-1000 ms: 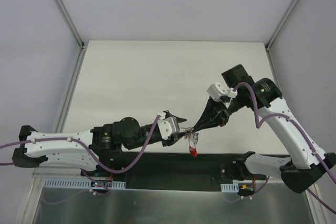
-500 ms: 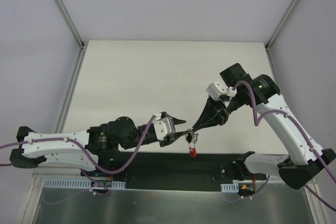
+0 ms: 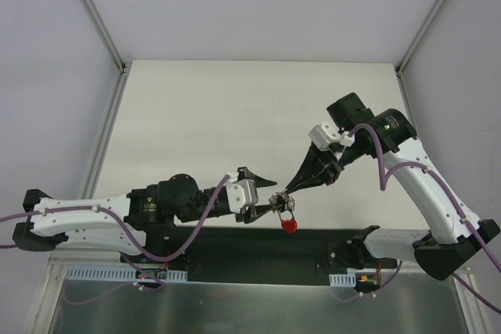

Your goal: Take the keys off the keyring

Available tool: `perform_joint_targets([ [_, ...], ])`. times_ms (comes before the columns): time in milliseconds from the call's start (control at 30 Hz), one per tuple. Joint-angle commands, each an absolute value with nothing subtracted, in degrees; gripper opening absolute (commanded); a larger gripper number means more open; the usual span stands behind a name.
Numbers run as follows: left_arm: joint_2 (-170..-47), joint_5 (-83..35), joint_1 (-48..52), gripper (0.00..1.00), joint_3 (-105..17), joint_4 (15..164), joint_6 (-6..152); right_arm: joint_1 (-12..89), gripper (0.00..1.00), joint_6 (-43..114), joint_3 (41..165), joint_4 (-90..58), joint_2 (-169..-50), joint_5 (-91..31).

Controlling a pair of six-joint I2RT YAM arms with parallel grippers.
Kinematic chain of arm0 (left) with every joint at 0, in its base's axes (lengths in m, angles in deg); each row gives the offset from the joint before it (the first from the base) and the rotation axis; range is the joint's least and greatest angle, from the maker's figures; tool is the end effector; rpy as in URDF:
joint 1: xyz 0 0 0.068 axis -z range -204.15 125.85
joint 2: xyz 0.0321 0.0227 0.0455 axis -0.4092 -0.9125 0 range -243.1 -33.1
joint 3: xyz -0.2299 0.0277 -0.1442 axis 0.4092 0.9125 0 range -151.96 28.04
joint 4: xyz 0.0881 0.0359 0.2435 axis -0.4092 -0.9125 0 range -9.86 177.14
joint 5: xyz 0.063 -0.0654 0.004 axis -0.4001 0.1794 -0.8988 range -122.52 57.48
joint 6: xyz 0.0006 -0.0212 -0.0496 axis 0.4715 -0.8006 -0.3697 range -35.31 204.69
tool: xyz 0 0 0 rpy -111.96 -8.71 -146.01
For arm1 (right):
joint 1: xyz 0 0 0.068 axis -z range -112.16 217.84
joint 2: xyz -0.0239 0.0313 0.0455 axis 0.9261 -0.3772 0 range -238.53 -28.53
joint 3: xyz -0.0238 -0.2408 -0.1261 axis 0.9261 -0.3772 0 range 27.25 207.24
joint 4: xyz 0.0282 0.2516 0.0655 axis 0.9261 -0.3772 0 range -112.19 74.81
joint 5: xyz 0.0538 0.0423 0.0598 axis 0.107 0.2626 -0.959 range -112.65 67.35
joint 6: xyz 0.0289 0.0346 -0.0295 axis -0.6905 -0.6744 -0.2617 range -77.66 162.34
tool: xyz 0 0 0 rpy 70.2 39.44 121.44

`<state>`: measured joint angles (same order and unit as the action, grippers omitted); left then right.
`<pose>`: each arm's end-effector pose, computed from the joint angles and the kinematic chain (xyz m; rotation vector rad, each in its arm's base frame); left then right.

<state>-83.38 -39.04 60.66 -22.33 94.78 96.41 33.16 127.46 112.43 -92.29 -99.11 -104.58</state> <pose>0.0225 -0.2033 0.3916 1.0589 1.0760 -0.9579 0.1367 0.1375 0.4123 -1.7752 0.5805 1.2445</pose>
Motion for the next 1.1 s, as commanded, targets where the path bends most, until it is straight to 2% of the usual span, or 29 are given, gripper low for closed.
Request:
perform_joint_targets([
  [0, -81.00, -40.17, 61.19, 0.48, -22.50, 96.02, 95.50, 33.38, 0.01, 131.29, 114.78, -98.07, -99.10, -116.34],
  [467, -85.22, -42.97, 61.19, 0.52, -25.05, 96.02, 92.07, 33.38, 0.01, 131.82, 114.61, -98.68, -99.28, -116.34],
  [1067, -84.87, -45.97, 61.10, 0.38, -25.66, 96.02, 92.86, 33.38, 0.01, 134.36, 114.08, -100.97, -99.98, -115.99],
])
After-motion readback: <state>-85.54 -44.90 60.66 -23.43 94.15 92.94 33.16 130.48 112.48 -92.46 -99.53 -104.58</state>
